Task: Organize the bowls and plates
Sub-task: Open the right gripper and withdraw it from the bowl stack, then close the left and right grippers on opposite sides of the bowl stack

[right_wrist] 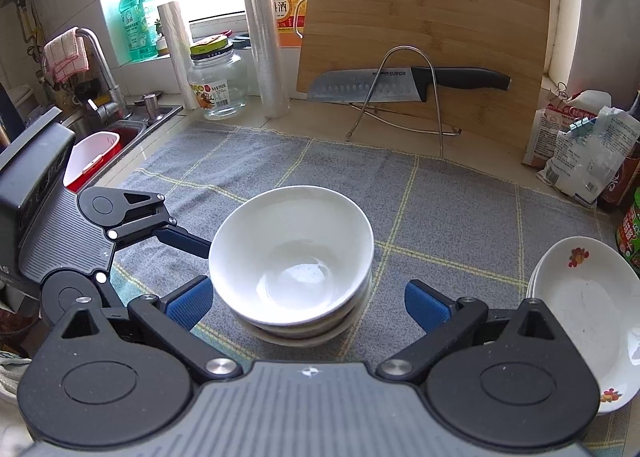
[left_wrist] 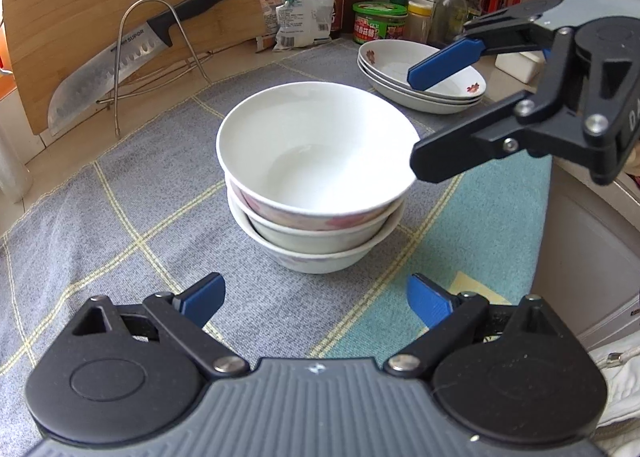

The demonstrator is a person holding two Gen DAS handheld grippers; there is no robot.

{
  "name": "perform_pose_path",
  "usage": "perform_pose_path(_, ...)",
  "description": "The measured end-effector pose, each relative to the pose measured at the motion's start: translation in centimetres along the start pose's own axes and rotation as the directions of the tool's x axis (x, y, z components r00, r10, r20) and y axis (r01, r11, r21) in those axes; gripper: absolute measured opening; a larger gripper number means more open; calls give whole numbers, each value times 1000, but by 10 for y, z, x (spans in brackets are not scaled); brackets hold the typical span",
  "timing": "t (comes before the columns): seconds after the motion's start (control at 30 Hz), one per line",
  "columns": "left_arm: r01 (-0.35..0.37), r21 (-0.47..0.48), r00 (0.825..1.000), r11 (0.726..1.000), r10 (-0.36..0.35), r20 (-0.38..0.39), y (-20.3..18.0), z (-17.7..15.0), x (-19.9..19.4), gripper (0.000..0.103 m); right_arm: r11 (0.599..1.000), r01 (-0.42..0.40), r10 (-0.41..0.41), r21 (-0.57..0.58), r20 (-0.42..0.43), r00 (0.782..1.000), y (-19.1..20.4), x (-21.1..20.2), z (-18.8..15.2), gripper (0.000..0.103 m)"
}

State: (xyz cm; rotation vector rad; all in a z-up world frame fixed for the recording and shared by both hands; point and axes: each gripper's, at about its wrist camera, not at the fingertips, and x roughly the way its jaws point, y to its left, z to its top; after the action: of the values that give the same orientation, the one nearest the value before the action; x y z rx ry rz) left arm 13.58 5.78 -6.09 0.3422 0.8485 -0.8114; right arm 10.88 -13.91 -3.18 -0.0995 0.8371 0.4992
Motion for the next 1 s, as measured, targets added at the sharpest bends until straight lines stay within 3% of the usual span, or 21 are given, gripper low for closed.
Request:
perform_pose_path(0.37,-52,-82,998,995,48,-48,-4,3,19,97,991,-5,-1,-137,-43,999,-29,14,-37,103)
perform_pose_path(0.53,-91,-159,994,983,81,-69,-6,3,25,97,982,-75,59,-176,-93,994,-42,35,-48,103)
perform_pose_path(0.73,-130,-146,987,981,114,-113,-8,4,31,97,974,-123,101,-191,-120,988,-48,55,-47,103)
perform_pose_path(1.0,-74,-34,988,997,68,-136,-6,7,42,102,970,-88,54,-226,-150,987,-44,75,-49,103)
